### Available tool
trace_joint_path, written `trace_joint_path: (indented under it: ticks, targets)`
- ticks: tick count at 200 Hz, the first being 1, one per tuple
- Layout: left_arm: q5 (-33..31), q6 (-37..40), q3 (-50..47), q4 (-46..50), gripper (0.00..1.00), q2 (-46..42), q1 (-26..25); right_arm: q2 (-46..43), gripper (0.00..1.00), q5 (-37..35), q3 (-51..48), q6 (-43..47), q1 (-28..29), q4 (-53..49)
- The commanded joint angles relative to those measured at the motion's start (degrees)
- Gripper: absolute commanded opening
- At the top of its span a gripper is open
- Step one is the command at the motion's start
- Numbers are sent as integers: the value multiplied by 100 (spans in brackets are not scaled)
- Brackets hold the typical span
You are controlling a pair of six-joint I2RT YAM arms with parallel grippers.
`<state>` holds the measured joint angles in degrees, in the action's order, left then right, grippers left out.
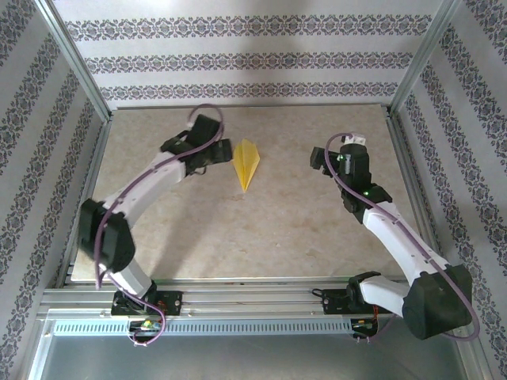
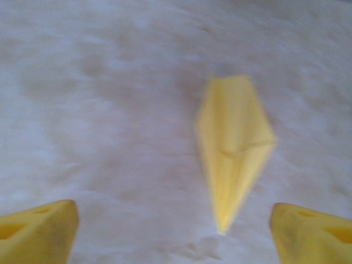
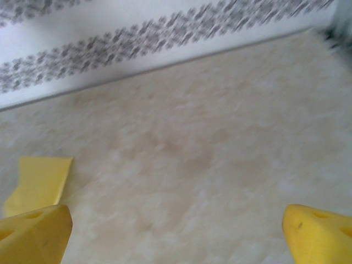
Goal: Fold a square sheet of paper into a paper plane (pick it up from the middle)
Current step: Move the paper plane to the top-center of the table, then reset both arms
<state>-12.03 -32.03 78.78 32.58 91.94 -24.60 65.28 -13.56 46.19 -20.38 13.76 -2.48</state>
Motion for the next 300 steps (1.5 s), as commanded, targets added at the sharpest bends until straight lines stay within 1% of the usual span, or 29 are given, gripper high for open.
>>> trace_joint_path:
  ticks: [1,17,33,53,71,78,90,112,133,151,169,205,213,230,239,247,255,257,279,300]
  targets:
    - [-1260,266,-1507,-1173,100,-881,507,8,98,-891,-450,854,-131,690]
    - [-1571,481,-2590,-1969,99,-1603,916,117,98,-1023,-782,1085,-229,1151]
    - [-1809,662,-3388,-2504,99,-2165,1312,267,98,-1131,-1161,1291,-292,1744]
    - [-2125,1273,-4235,-3390,99,-2658,1614,514,98,-1151,-1530,1469,-358,2430]
    - [-2165,1874,-4746,-4200,99,-2849,1807,769,98,-980,-1736,1636,-435,2969]
    - [-2042,2147,-4962,-4648,99,-2843,1879,853,98,-917,-1743,1790,-435,3040]
    - [-1603,2589,-5206,-5285,99,-2740,1956,982,98,-813,-1796,1968,-453,3312]
    - [-973,3113,-5473,-6206,99,-2317,1959,1098,98,-235,-2049,2177,-620,3942]
    - [-441,3297,-5734,-7133,99,-1916,2002,1177,98,538,-2265,2055,-955,4345]
    - [13,3287,-5821,-7711,99,-1553,2060,1320,98,898,-2507,1979,-1119,4912]
    - [363,3357,-5780,-8049,99,-1133,2069,1495,98,1042,-2615,1978,-1173,5250]
    - [438,3388,-5793,-8715,99,-416,2091,1810,98,1220,-2616,1998,-1200,5672]
    - [450,3379,-5796,-8798,99,-333,2104,1891,98,1231,-2773,2011,-1209,5771]
    - [414,3230,-5776,-8820,99,-237,2182,2098,98,1261,-2755,2020,-1218,5933]
    - [351,3189,-5801,-8982,99,-97,2215,2195,98,1264,-2708,2000,-1218,5974]
    - [423,3193,-5855,-9228,99,0,2253,2194,98,1267,-2686,1987,-1224,5864]
    - [512,3123,-5851,-9081,99,-69,2294,2165,98,1261,-2686,1975,-1240,5698]
    - [516,3104,-5838,-9025,99,-88,2304,2161,98,1262,-2556,1965,-1243,5662]
    - [456,3067,-5744,-8849,99,-78,2337,2209,98,1271,-2440,1862,-1299,5585]
    - [439,3080,-5772,-8929,99,-73,2336,2210,98,1268,-2431,1860,-1305,5583]
